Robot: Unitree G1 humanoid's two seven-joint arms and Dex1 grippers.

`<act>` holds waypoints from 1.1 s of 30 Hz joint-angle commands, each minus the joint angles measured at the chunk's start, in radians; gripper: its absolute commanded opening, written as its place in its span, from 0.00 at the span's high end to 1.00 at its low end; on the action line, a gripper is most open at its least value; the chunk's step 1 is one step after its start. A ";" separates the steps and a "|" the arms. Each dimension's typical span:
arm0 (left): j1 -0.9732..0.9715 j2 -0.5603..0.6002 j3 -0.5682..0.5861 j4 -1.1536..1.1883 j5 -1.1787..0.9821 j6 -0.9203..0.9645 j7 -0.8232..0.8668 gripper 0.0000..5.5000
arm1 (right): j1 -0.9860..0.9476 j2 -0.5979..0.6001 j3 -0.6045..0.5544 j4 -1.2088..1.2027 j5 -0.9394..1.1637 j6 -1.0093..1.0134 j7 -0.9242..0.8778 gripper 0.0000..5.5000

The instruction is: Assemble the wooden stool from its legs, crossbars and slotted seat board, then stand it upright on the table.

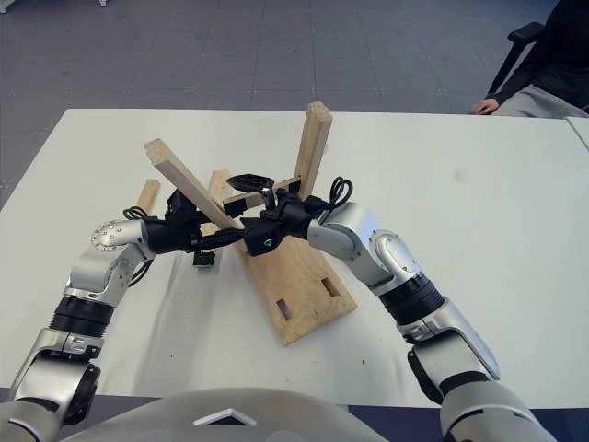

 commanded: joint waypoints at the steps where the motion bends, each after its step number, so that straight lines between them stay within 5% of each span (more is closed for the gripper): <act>1: 0.051 0.009 -0.048 0.032 0.070 0.064 0.010 0.62 | -0.026 0.029 -0.014 -0.005 0.001 0.010 -0.021 0.38; 12: 0.051 0.002 -0.046 0.043 0.069 0.061 0.017 0.62 | -0.028 0.034 -0.022 0.001 0.004 -0.006 -0.035 0.74; 33: 0.056 0.005 -0.039 0.048 0.056 0.097 0.009 0.62 | -0.036 0.036 -0.032 -0.005 0.022 -0.003 -0.031 0.75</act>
